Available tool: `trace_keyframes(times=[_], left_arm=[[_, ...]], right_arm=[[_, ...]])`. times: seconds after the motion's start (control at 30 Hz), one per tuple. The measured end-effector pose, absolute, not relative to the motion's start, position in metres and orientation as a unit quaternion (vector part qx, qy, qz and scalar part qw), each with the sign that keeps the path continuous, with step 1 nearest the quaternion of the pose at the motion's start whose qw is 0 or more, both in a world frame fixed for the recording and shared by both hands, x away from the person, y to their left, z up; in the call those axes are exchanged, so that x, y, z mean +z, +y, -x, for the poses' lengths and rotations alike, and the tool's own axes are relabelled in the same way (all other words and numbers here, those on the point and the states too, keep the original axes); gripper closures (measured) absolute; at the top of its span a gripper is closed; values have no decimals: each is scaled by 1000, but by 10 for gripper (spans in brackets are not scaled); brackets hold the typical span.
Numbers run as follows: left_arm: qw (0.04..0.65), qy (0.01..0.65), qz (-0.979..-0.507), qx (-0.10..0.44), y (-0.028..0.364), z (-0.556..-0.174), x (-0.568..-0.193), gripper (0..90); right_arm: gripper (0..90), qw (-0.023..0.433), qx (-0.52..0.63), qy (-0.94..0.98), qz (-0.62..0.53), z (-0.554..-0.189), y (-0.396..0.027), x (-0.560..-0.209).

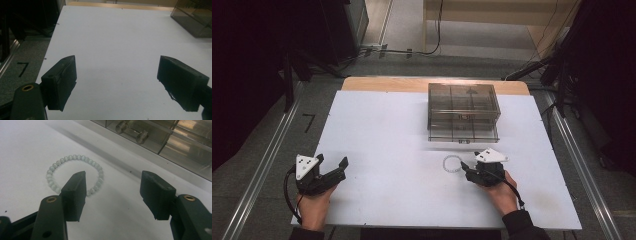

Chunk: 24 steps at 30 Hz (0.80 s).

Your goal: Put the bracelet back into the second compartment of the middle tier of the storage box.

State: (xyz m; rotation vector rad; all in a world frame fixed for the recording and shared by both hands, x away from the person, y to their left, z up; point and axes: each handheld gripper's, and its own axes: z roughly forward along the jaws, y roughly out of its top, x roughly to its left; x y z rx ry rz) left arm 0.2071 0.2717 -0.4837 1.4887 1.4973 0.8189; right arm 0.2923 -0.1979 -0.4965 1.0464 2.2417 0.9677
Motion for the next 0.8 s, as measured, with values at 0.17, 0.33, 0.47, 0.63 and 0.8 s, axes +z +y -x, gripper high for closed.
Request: trace_keyframes(times=[0.17,0.33,0.47,0.63,0.8], left_arm=[[425,599,-595,327,272,-207,-484,161],[425,599,-595,327,272,-207,-484,161],[425,599,-595,327,272,-207,-484,161],[425,599,-595,327,272,-207,-484,161],[426,599,-595,326,272,-207,-484,161]], right_arm=[[373,237,350,820,-385,-294,-197,-498],[381,237,350,820,-385,-295,-193,-500],[390,238,349,820,-386,-297,-190,-502],[409,235,349,820,-387,-299,-188,-504],[435,234,351,820,-386,-301,-186,-505]])
